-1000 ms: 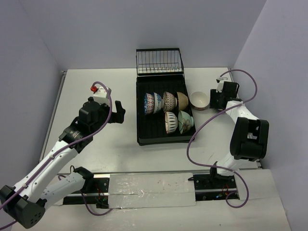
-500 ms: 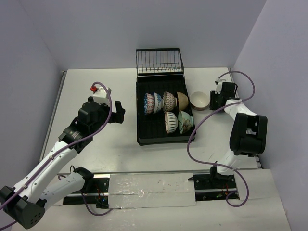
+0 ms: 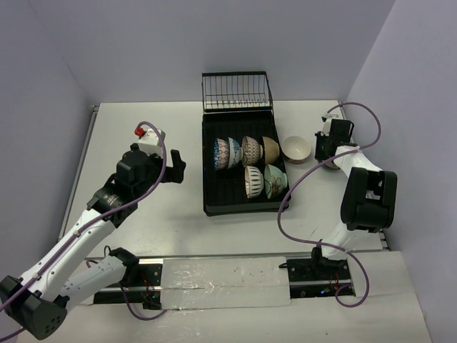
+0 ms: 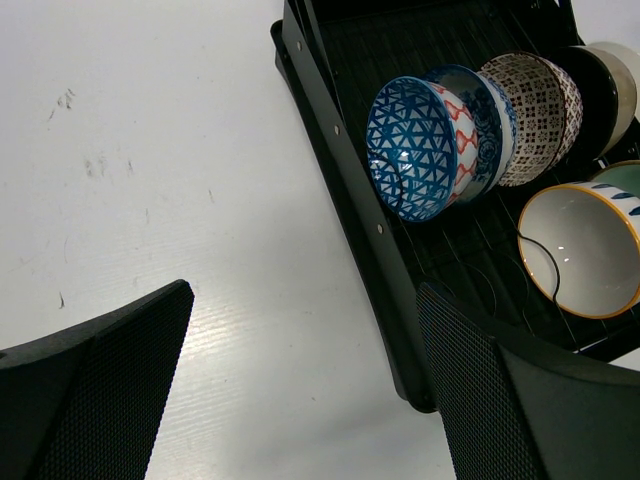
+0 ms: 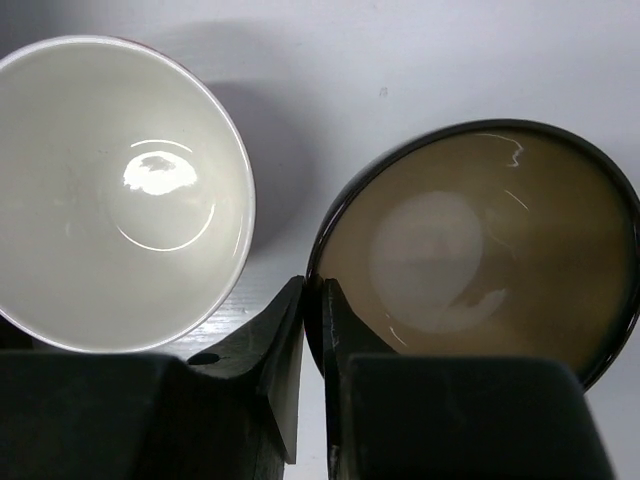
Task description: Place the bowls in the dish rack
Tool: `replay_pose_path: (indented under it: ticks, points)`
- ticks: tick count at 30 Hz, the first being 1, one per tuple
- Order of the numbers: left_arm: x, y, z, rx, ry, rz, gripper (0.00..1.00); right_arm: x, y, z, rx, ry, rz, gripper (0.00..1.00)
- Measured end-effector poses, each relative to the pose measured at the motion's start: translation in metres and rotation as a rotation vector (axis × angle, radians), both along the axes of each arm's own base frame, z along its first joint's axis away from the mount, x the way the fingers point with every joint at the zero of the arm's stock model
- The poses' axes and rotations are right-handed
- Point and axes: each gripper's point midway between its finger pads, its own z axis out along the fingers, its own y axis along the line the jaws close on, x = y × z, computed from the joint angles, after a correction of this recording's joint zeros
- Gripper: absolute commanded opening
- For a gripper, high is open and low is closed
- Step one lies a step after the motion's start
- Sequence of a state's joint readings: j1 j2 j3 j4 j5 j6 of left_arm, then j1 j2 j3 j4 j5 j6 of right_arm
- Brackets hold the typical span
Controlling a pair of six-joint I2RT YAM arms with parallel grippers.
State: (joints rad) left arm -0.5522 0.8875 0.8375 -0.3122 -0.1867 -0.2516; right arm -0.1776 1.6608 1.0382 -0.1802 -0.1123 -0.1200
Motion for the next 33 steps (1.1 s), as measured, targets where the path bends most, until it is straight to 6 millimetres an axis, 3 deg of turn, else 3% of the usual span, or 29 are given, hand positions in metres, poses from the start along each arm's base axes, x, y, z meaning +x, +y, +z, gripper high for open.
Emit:
replay_pose_path:
  ticks: [4,10,15,17,20,24,28,31,33]
  points:
    - [0.000,-0.001,0.000,-0.002,0.001,-0.004,0.99,0.000,-0.002,0.004,0.007,-0.002,-0.031,0.01]
    - [0.000,-0.001,0.000,-0.002,0.001,-0.003,0.99,0.000,-0.004,0.009,0.017,-0.001,-0.084,0.00]
    - [0.001,0.000,-0.001,0.000,0.004,-0.001,0.99,-0.012,0.012,0.036,0.068,-0.025,-0.102,0.00]
    - [0.002,0.000,-0.003,0.003,0.010,0.000,0.99,-0.010,0.027,0.066,0.106,-0.088,-0.089,0.00]
    - [0.002,0.000,-0.005,0.006,0.016,0.002,0.99,0.007,0.059,0.133,0.169,-0.256,-0.034,0.00]
    - [0.004,0.002,-0.005,0.006,0.016,0.008,0.99,0.033,0.122,0.240,0.261,-0.529,0.107,0.00]
    - [0.004,0.003,-0.005,0.005,0.016,0.012,0.99,0.042,0.188,0.323,0.417,-0.727,0.260,0.00]
    - [0.005,0.004,-0.006,0.005,0.016,0.015,0.99,0.052,0.226,0.365,0.545,-0.840,0.345,0.00]
    - [0.005,0.005,-0.008,0.006,0.017,0.017,0.99,0.063,0.241,0.375,0.588,-0.888,0.371,0.00]
